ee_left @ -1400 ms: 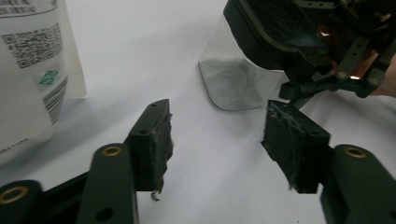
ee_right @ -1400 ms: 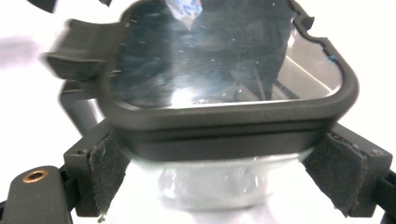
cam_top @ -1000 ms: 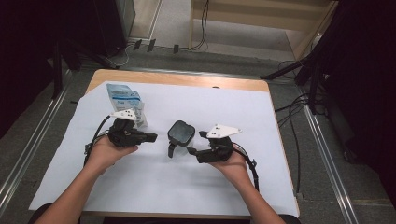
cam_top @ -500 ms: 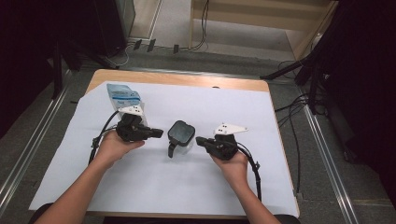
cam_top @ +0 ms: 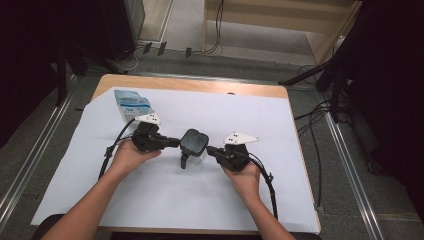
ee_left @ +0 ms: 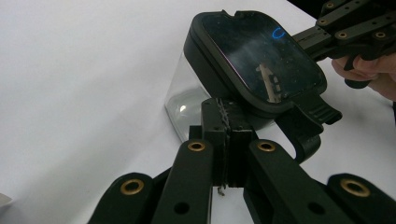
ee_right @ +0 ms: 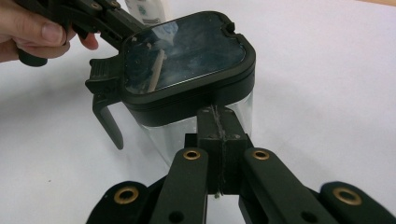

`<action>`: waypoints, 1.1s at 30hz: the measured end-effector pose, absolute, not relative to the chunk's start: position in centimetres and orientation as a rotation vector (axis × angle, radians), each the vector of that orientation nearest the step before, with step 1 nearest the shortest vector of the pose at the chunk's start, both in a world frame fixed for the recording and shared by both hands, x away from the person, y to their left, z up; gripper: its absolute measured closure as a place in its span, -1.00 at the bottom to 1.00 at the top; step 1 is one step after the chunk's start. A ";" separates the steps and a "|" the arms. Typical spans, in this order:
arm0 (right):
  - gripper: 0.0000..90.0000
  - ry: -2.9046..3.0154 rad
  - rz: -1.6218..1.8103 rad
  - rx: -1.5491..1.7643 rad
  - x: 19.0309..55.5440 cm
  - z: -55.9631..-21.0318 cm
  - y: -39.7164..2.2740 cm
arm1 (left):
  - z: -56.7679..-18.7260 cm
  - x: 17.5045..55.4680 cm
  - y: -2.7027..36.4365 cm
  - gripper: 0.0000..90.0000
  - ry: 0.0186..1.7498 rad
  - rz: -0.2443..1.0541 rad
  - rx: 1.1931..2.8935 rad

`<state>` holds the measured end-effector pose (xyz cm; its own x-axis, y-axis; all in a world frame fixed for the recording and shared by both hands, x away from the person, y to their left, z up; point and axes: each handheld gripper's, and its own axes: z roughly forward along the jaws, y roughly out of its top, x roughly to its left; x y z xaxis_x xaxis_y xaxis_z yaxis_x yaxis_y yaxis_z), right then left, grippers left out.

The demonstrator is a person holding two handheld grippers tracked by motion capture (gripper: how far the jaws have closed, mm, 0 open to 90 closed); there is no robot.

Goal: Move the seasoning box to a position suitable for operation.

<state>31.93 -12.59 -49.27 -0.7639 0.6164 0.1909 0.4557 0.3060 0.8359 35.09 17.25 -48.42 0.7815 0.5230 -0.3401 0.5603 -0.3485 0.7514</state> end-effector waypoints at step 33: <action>1.00 2.405 1.438 1.065 35.7 -49.4 -11.3 | -49.2 31.4 15.8 1.00 0.834 -0.062 2.010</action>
<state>35.72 -11.26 -49.45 -0.7384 0.6361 0.2240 0.4984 0.2910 0.8167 31.40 15.76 -49.17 0.7681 0.5319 -0.3564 0.5788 -0.3390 0.7416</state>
